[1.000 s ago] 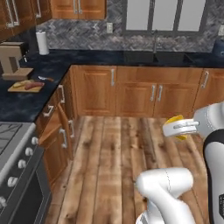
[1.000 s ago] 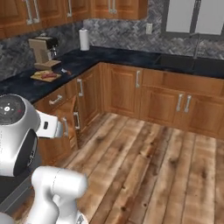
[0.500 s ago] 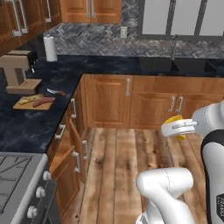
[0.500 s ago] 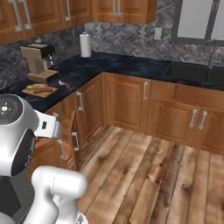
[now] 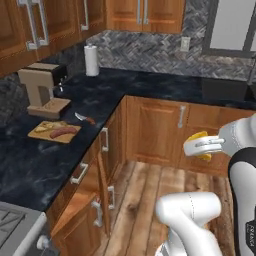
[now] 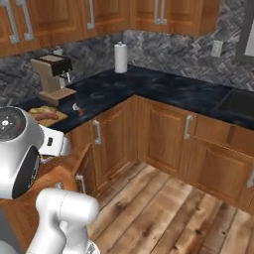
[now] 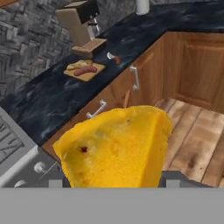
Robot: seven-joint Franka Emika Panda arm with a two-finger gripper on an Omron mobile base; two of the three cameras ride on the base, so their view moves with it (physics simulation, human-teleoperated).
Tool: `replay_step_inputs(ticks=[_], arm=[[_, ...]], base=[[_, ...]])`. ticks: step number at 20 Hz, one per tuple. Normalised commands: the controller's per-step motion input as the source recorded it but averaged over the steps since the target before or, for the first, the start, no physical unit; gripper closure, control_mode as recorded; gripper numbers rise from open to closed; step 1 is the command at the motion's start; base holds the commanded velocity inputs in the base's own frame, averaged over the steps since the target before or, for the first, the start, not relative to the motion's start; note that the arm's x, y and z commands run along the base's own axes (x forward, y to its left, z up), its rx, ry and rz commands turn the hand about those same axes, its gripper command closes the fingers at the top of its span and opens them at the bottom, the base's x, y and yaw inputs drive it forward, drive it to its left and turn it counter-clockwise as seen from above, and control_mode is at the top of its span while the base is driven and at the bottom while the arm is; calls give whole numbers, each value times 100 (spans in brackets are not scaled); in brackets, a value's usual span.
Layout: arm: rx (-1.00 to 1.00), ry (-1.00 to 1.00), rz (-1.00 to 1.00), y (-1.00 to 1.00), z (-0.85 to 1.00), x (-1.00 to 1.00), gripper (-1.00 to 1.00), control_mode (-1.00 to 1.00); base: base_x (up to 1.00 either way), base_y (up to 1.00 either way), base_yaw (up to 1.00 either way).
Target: Retrieve the sausage and cheese from the fridge and place them on the cutting board on the counter.
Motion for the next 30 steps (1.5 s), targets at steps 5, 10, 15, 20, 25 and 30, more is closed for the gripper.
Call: replay_step_inputs(ticks=[5, 10, 15, 20, 25, 30], arm=[[0, 0, 0, 0, 0, 0, 100, 100], [0, 0, 0, 0, 0, 0, 100, 100], [0, 0, 0, 0, 0, 0, 100, 100], [0, 0, 0, 0, 0, 0, 100, 100], [0, 0, 0, 0, 0, 0, 100, 100], [0, 0, 0, 0, 0, 0, 100, 100]], base=[[88, -41, 58], [45, -51, 68], [15, -62, 69], [4, -65, 69], [9, -96, 49], [5, -97, 36]])
